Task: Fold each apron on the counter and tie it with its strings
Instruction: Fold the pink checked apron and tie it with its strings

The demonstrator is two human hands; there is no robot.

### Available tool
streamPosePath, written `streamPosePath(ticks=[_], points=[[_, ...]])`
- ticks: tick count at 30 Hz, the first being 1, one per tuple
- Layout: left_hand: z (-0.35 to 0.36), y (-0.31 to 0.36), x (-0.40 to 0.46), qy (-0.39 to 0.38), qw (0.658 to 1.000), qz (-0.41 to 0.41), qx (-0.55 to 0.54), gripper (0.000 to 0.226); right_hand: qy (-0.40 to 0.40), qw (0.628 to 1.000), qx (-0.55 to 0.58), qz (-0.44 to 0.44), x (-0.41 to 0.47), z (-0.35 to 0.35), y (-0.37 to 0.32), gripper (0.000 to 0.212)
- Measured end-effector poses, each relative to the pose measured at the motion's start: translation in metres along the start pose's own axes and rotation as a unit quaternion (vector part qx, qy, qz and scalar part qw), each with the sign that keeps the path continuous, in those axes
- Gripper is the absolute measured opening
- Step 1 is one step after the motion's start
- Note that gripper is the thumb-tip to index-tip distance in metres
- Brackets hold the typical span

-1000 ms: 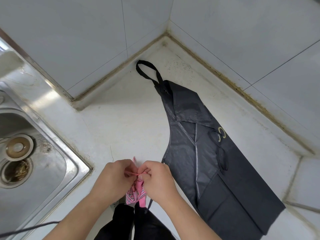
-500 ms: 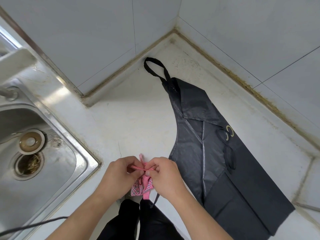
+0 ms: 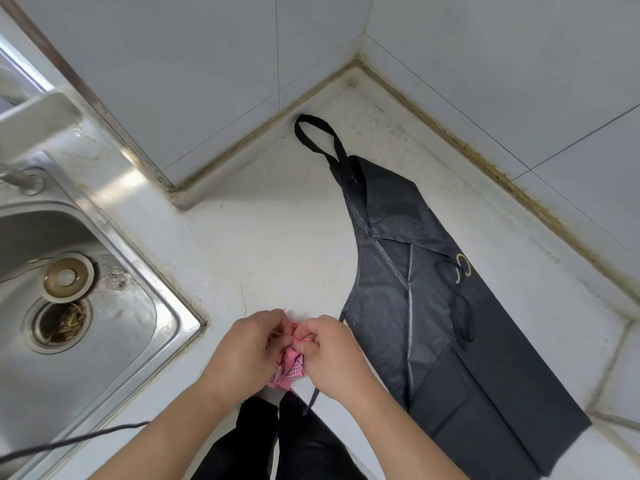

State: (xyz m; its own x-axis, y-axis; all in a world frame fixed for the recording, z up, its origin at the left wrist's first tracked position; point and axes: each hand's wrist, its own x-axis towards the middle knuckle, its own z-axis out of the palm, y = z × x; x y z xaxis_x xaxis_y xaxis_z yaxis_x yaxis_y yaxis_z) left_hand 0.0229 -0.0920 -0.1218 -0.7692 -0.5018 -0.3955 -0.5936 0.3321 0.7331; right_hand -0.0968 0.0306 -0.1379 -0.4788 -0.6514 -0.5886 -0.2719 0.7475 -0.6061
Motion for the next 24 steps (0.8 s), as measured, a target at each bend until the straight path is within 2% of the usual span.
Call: streamPosePath(ticks=[6,8,10,14,19,24], points=[[0.011,0.0,0.001,0.044,0.999,0.0,-0.023,0.025,-0.033,0.99,0.116,0.071,0.003,-0.008,-0.008,0.014],[0.014,0.003,-0.005,0.092,0.994,-0.009,-0.055,0.029,-0.025,0.987,0.136,0.084,0.004,-0.008,-0.01,0.014],[0.014,0.004,-0.014,0.142,0.99,0.007,-0.025,0.037,-0.021,0.984,0.152,0.091,0.005,-0.008,-0.011,0.015],[0.018,0.002,-0.022,0.1,0.991,0.053,0.066,0.027,-0.028,0.981,0.164,0.095,0.004,-0.009,-0.015,0.021],[0.025,0.002,-0.016,0.112,0.985,0.037,0.125,0.014,-0.028,0.983,0.149,0.1,0.004,-0.008,-0.014,0.02],[0.025,0.005,-0.011,0.111,0.981,0.003,0.16,0.01,-0.022,0.98,0.167,0.109,-0.002,-0.012,-0.016,0.031]])
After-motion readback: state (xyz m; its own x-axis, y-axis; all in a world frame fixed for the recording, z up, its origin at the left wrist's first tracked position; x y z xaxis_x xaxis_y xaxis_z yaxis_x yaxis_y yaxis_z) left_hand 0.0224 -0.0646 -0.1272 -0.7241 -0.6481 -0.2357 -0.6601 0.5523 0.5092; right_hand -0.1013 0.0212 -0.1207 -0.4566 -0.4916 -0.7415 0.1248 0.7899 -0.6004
